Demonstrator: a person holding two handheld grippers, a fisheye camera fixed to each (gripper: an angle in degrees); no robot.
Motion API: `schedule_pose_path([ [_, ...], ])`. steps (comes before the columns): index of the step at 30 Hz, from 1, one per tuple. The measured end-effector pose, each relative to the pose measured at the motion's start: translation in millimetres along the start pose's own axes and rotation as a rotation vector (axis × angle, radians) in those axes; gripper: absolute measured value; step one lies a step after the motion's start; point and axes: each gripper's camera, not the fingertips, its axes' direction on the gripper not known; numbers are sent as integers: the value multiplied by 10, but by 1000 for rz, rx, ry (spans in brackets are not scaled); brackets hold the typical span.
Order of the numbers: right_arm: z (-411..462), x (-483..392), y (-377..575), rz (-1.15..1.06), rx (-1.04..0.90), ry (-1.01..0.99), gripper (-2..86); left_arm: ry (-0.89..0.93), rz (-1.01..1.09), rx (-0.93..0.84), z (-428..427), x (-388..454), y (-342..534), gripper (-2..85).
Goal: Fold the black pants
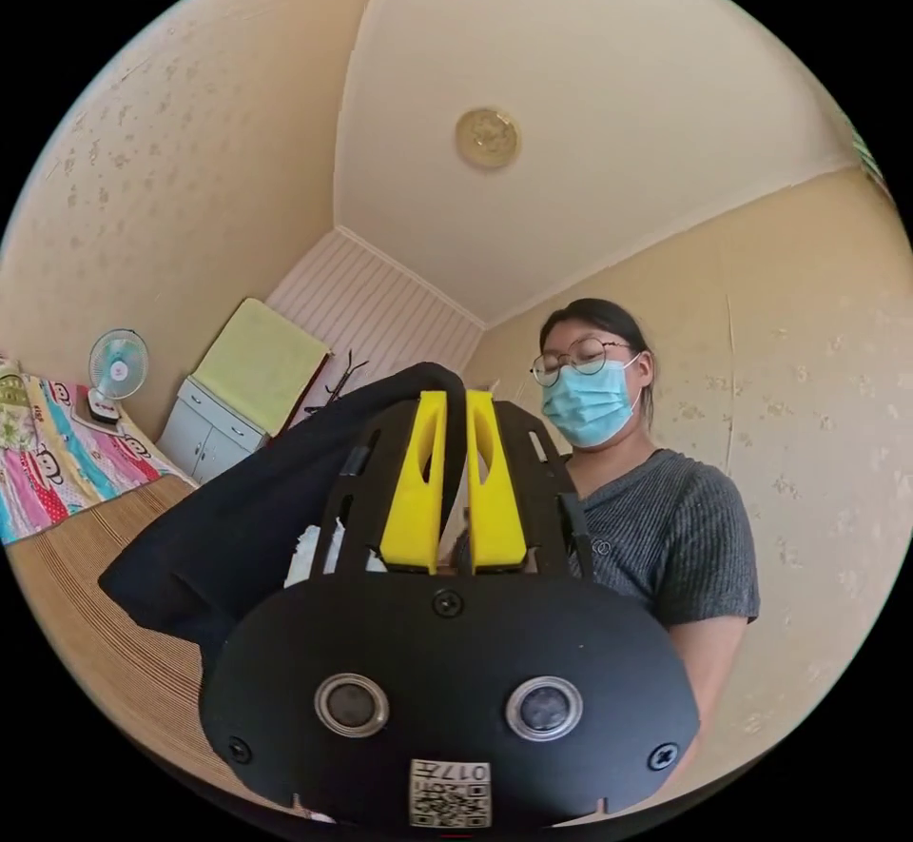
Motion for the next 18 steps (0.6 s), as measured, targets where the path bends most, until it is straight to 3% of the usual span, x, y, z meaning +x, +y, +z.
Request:
schedule_pose_path([
  [5, 143, -539, -274, -201, 34, 259, 93, -132, -64, -113, 356, -77, 264, 41],
  [9, 359, -1025, -276, -358, -32, 408, 68, -231, -131, -72, 222, -185, 575, 41],
  [12, 695, -1531, -181, -531, -141, 703, 55, -390, -163, -81, 91, -225, 809, 42],
  [14, 1128, -1864, 22, -676, -224, 1052, 46, -516, -214, -107, 13, -306, 963, 44],
  [16, 1428, -1987, 224, -776, -244, 1222, 38, -651, -303, -163, -46, -484, 1153, 48],
  [18, 1620, -2060, 433, -868, -235, 1246, 30, -800, -444, -266, -41, -844, 1488, 51],
])
